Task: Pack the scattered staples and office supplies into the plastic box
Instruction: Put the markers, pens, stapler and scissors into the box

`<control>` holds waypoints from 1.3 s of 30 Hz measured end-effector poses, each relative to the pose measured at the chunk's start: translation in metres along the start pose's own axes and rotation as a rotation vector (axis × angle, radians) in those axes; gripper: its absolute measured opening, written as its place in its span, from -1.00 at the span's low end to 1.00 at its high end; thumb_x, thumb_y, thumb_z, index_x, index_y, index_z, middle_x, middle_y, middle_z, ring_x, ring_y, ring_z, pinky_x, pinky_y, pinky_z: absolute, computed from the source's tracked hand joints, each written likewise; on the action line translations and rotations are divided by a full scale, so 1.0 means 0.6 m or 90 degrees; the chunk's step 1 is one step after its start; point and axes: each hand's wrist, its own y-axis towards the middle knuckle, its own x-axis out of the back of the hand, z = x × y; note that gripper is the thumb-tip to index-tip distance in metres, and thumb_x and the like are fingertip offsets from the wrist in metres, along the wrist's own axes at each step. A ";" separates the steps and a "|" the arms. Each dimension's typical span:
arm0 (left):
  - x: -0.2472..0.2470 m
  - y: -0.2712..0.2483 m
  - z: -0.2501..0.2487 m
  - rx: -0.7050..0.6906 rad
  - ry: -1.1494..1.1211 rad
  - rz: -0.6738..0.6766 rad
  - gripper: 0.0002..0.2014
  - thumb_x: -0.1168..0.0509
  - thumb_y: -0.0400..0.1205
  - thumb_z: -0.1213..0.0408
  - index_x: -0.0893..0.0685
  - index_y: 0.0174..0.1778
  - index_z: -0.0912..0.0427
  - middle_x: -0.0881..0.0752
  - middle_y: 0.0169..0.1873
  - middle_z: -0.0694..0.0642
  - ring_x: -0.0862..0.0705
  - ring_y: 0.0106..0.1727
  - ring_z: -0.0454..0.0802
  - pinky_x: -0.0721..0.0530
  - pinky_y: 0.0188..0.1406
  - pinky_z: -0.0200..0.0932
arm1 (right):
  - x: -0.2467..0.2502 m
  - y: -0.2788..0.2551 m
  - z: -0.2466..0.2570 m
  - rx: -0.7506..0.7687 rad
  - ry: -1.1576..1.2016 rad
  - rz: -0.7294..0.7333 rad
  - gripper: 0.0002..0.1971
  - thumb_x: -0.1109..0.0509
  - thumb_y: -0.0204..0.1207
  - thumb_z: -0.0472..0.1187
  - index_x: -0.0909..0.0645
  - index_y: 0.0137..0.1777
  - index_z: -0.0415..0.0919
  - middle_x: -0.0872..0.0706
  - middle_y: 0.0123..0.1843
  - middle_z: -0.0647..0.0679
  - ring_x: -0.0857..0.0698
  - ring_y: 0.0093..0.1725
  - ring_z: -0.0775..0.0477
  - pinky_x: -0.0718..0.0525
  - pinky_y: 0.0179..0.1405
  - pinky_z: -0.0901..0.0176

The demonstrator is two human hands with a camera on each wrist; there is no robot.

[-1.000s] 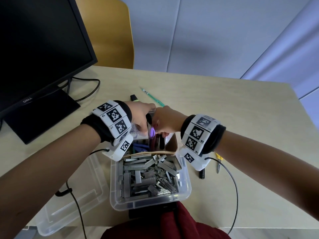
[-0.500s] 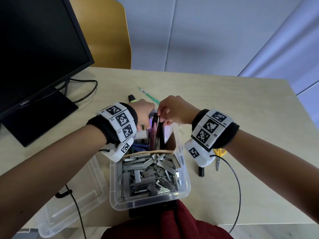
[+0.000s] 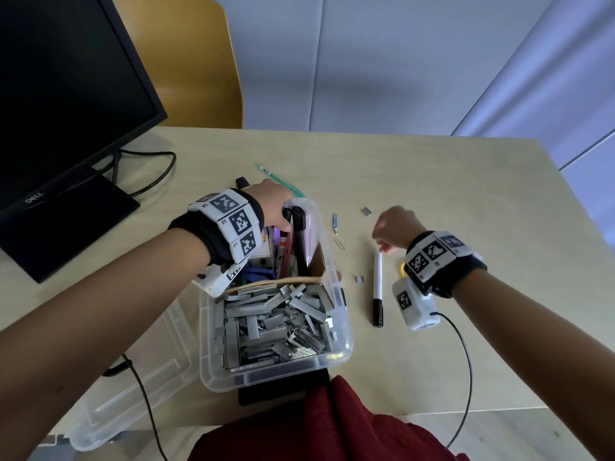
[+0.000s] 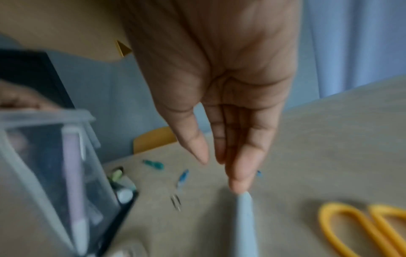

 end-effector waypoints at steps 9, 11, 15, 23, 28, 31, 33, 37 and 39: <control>-0.004 0.004 0.007 0.003 -0.092 -0.012 -0.44 -0.38 0.58 0.26 -0.40 0.48 0.28 -0.50 0.38 0.33 -0.65 -0.60 -0.06 -0.70 -0.21 -0.05 | -0.083 -0.022 -0.053 -0.129 -0.156 0.075 -0.77 -0.43 0.30 -0.06 -0.45 -0.35 -0.14 -0.74 -0.13 -0.14 -0.73 -0.06 -0.19 -0.69 0.02 0.07; -0.004 0.003 0.006 0.009 -0.103 -0.008 -0.41 -0.39 0.57 0.27 -0.37 0.51 0.25 -0.49 0.39 0.32 -0.67 -0.50 0.02 -0.70 -0.18 -0.04 | -0.081 -0.030 -0.047 -0.111 -0.156 0.078 -0.74 -0.39 0.37 -0.06 -0.40 -0.37 -0.15 -0.70 -0.12 -0.14 -0.67 -0.07 -0.19 -0.64 0.03 0.08; -0.005 0.007 0.005 0.019 -0.109 -0.007 -0.40 -0.40 0.57 0.25 -0.37 0.51 0.26 -0.55 0.23 0.28 -0.68 -0.47 0.06 -0.69 -0.28 -0.09 | -0.086 -0.051 -0.032 -0.028 -0.061 0.097 -0.90 -0.20 0.48 -0.27 -0.41 -0.25 -0.24 -0.64 -0.13 -0.25 -0.63 -0.23 -0.20 -0.58 -0.28 0.12; -0.006 0.009 0.004 0.031 -0.125 0.008 -0.34 -0.40 0.57 0.24 -0.30 0.55 0.27 -0.52 0.36 0.31 -0.73 -0.39 0.13 -0.72 -0.19 -0.02 | -0.156 -0.094 -0.009 0.010 -0.082 0.164 -0.72 -0.32 0.49 -0.15 -0.32 -0.34 -0.23 -0.46 -0.27 -0.07 -0.49 -0.30 -0.07 -0.42 -0.38 0.22; -0.007 0.006 0.010 0.030 -0.155 0.023 -0.46 -0.42 0.55 0.21 -0.40 0.41 0.21 -0.58 0.25 0.27 -0.75 -0.39 0.06 -0.71 -0.03 0.05 | -0.153 -0.089 -0.021 0.010 -0.034 0.164 -0.81 -0.39 0.41 -0.17 -0.46 -0.21 -0.26 -0.48 -0.35 -0.04 -0.49 -0.38 0.00 -0.35 -0.51 0.29; -0.006 0.003 0.016 0.034 -0.183 0.044 -0.53 -0.45 0.52 0.23 -0.45 0.27 0.27 -0.61 0.03 0.20 -0.79 -0.22 0.15 -0.71 0.01 0.04 | -0.106 -0.083 -0.017 0.055 -0.012 0.098 -0.78 -0.40 0.44 -0.09 -0.54 -0.20 -0.26 -0.58 -0.34 -0.08 -0.59 -0.29 -0.09 -0.38 -0.50 0.28; -0.006 0.003 0.018 0.032 -0.199 0.049 -0.69 -0.45 0.52 0.29 -0.50 0.10 0.18 -0.57 0.01 0.17 -0.78 -0.29 0.11 -0.71 0.04 0.08 | -0.054 -0.087 0.002 0.098 -0.010 0.011 -0.73 -0.37 0.50 -0.06 -0.54 -0.21 -0.30 -0.58 -0.37 -0.12 -0.57 -0.27 -0.14 -0.34 -0.49 0.25; -0.003 0.003 0.019 0.035 -0.193 0.058 -0.67 -0.39 0.56 0.34 -0.32 0.02 0.10 -0.58 -0.05 0.15 -0.76 -0.36 0.09 -0.67 0.09 0.06 | 0.042 -0.109 0.068 0.236 0.056 -0.180 -0.70 -0.32 0.54 -0.11 -0.61 -0.13 -0.41 -0.64 -0.26 -0.27 -0.60 -0.22 -0.23 -0.32 -0.32 0.10; -0.002 0.004 0.022 0.033 -0.189 0.064 -0.66 -0.38 0.57 0.32 -0.31 0.07 0.13 -0.67 -0.17 0.10 -0.77 -0.43 -0.07 -0.64 0.14 0.03 | 0.065 -0.126 0.104 0.311 0.103 -0.203 -0.75 -0.31 0.54 -0.13 -0.61 -0.14 -0.37 -0.69 -0.25 -0.27 -0.63 -0.25 -0.24 -0.44 -0.27 0.09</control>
